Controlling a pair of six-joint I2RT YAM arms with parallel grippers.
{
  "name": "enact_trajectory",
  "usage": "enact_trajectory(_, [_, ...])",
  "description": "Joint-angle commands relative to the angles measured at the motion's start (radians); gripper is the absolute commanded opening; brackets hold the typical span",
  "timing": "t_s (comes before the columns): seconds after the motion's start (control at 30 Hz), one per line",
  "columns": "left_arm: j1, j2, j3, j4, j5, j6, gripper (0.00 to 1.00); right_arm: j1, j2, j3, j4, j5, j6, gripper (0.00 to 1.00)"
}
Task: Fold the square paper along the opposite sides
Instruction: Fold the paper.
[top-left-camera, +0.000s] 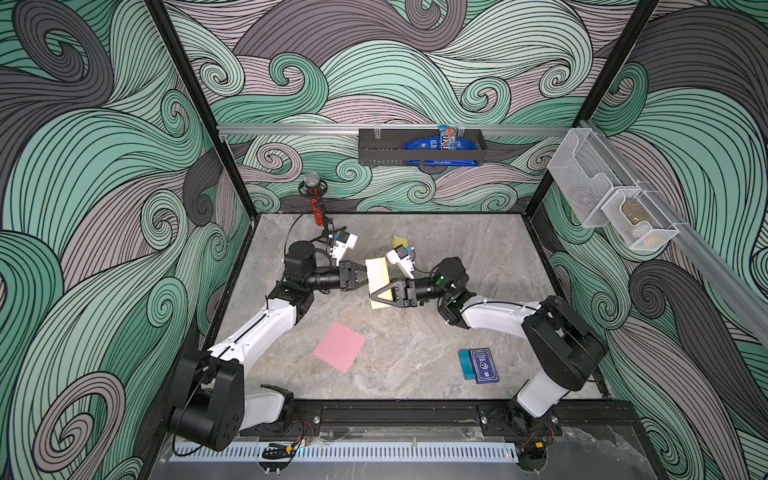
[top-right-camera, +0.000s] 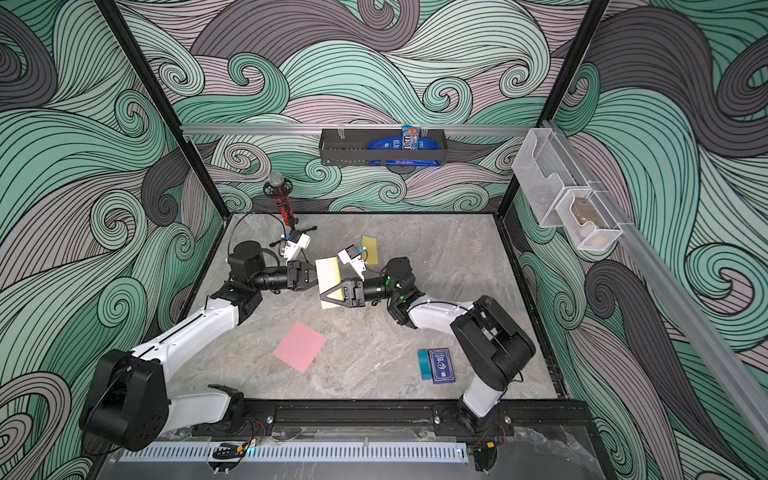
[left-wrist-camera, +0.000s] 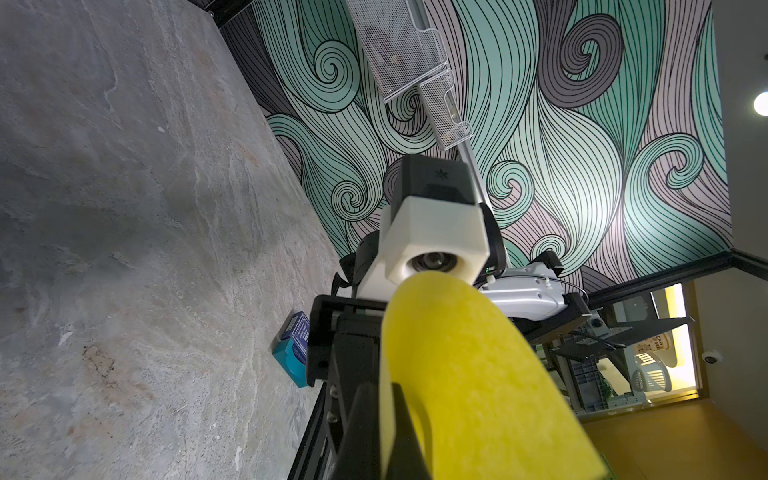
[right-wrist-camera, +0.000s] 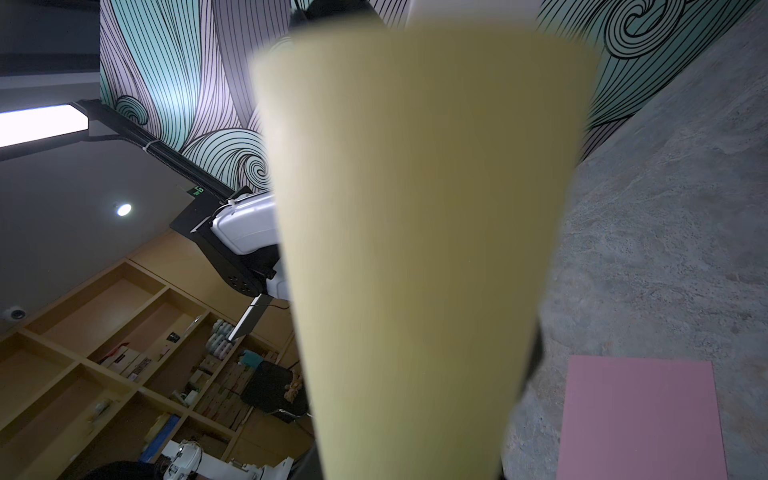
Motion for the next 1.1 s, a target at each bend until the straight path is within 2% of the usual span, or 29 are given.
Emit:
enact_trajectory(0.0, [0.008,-0.029,0.002,0.002,0.012,0.024,0.00,0.005,0.008,0.031,0.018,-0.002,0.001,0.28])
enact_trajectory(0.23, [0.008,-0.031,0.000,-0.003,0.009,0.028,0.00,0.009,0.013,0.032,0.024,-0.001,0.006,0.16])
enact_trajectory(0.4, [0.008,-0.032,-0.002,-0.012,0.006,0.037,0.00,0.010,0.018,0.031,0.033,-0.007,0.012,0.12])
enact_trajectory(0.57, [0.008,-0.029,0.008,-0.044,-0.002,0.061,0.00,0.010,0.025,0.025,0.052,-0.025,0.026,0.16])
enact_trajectory(0.8, [0.008,-0.030,0.013,-0.062,-0.005,0.073,0.00,0.010,0.020,0.021,0.055,-0.026,0.026,0.15])
enact_trajectory(0.97, [0.009,-0.030,0.018,-0.074,-0.009,0.081,0.00,0.010,0.021,0.021,0.057,-0.026,0.029,0.06])
enact_trajectory(1.07, [0.009,-0.032,0.020,-0.080,-0.011,0.085,0.00,0.010,0.023,0.021,0.067,-0.027,0.037,0.03])
